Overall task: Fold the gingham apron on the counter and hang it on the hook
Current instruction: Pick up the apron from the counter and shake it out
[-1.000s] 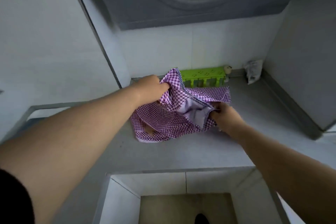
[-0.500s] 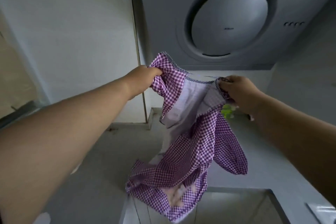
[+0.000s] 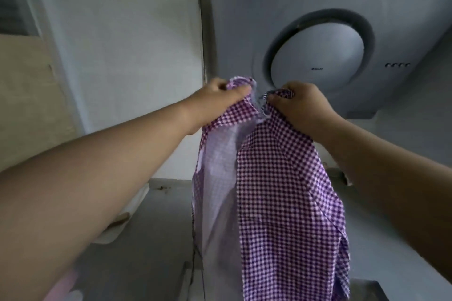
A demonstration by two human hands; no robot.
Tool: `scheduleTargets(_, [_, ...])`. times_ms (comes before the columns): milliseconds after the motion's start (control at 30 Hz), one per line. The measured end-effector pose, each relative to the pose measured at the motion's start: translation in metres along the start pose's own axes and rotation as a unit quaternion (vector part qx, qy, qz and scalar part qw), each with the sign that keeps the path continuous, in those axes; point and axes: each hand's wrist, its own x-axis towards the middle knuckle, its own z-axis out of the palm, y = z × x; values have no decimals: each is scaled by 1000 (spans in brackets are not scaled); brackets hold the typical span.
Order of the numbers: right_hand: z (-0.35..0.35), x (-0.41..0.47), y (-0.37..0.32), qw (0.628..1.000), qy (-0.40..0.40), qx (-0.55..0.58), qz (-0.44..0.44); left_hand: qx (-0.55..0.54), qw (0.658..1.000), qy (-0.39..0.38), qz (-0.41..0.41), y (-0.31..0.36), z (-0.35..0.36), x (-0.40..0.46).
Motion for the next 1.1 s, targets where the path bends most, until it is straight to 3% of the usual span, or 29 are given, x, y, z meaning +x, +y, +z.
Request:
scheduleTargets(100, [13,-6,-9,1000,-7,3,-13,142,979,-127,67,7,19,-8])
scheduleTargets(133, [18,-9,-11,1000,-8,11,-17,178,970,-137,89,9,27,-10])
scheduleTargets(267, [29,-16,-7,988,-38,151,21,232,964,-66,108,7,38,-9])
scheduleTargets(367, [30,-30,12,952,-148,263,58,231,966,-84,76,1,29,-10])
scheduleTargets(567, [43,-64,52,923,-355,146,16,160,981,-108,14,-19,16,-10])
scheduleTargets(733, [66,-88,53,915,-397,-35,-59,177,980,-89,0,-37,10,-7])
scheduleTargets(833, [82,-104,53,904,-411,-79,-87,190,979,-80,-3,-48,8,-6])
scheduleTargets(967, [94,-120,55,891,-450,-44,-48,188,981,-45,-13,-64,3,0])
scheduleTargets(1100, [91,-129,73,852,-517,7,77,186,982,-36,-28,-77,1,2])
